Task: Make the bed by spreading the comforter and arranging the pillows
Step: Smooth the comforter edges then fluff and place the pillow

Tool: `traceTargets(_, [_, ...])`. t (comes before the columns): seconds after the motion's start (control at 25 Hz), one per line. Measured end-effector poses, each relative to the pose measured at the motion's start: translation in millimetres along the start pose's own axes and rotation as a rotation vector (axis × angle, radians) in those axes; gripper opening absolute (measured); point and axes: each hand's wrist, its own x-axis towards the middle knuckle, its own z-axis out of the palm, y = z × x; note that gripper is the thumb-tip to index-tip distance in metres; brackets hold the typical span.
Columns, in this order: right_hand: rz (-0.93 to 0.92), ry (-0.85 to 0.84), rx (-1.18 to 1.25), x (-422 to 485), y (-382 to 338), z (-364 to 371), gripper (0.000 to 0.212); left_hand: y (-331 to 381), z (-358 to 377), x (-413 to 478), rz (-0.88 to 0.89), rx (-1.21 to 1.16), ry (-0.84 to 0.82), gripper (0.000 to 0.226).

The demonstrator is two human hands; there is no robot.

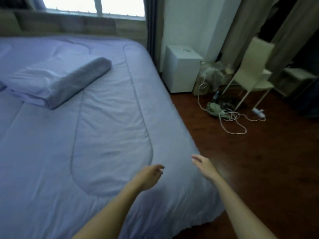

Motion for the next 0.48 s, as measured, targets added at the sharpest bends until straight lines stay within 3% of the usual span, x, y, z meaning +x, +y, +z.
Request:
traceTargets(0.08, [-0.146, 0.081, 0.115, -45.3, -89.4, -57.3, 0.022, 71.2, -33.3, 7.6, 0.105, -0.077, 0.106, 0.029])
traceTargets(0.2, [-0.291, 0.178, 0.31, -98.2, -161.3, -141.2, 0.025, 170.2, -67.6, 7.5, 0.287, -0.161, 0.183, 0.028])
traceTargets(0.48, [-0.484, 0.308, 0.417, -183.3, -161.2, -315.2, 0.026, 361.7, -53.5, 3.8, 0.604, -0.437, 0.253, 0.029])
